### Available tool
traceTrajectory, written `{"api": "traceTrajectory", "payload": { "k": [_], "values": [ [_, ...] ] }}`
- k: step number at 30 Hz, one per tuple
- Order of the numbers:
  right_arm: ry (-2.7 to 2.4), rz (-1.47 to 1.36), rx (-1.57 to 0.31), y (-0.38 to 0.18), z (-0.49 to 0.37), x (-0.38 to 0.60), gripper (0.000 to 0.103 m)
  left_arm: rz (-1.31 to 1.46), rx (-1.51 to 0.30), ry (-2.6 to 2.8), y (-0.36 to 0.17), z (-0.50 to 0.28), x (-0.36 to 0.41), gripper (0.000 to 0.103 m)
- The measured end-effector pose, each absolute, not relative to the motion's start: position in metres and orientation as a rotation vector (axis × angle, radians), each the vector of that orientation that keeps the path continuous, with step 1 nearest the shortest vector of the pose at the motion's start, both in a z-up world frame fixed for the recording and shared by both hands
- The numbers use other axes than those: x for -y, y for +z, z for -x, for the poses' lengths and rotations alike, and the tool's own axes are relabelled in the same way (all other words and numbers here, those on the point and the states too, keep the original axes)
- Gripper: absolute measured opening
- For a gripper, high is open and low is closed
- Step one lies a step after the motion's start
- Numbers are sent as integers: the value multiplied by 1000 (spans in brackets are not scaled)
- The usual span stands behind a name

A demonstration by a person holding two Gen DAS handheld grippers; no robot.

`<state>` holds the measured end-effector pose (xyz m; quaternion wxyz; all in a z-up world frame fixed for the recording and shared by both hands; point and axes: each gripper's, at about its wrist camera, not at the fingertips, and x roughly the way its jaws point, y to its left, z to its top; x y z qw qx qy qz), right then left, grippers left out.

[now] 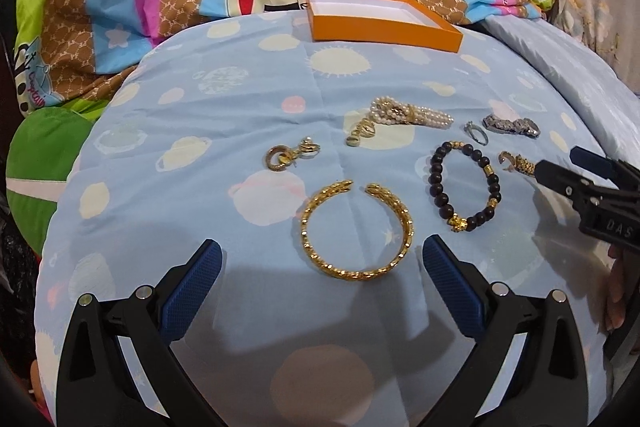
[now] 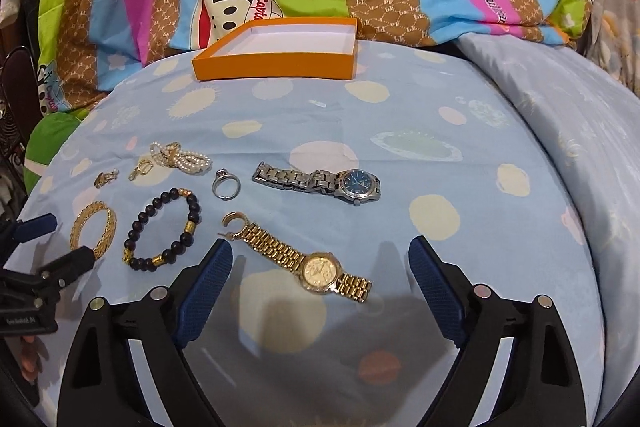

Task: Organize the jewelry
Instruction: 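Move the right tool to the gold watch while the left tool approaches the gold cuff bangle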

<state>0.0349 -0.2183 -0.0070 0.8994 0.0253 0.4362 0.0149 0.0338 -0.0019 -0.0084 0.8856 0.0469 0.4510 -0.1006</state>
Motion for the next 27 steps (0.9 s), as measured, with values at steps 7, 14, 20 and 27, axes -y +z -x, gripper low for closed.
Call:
{"api": "traceTrajectory", "payload": {
  "k": [7, 14, 20, 27],
  "values": [
    [61, -52, -940, -12, -35, 217, 57, -136, -965, -216, -15, -41, 9, 98],
    [73, -60, -960, -9, -14, 214, 30, -130, -945, -223, -13, -39, 8, 87],
    [71, -66, -961, -8, -8, 208, 26, -137, -933, -233, -12, -38, 10, 79],
    [37, -50, -939, -10, -20, 201, 25, -126, -932, -241, -12, -39, 10, 75]
  ]
}}
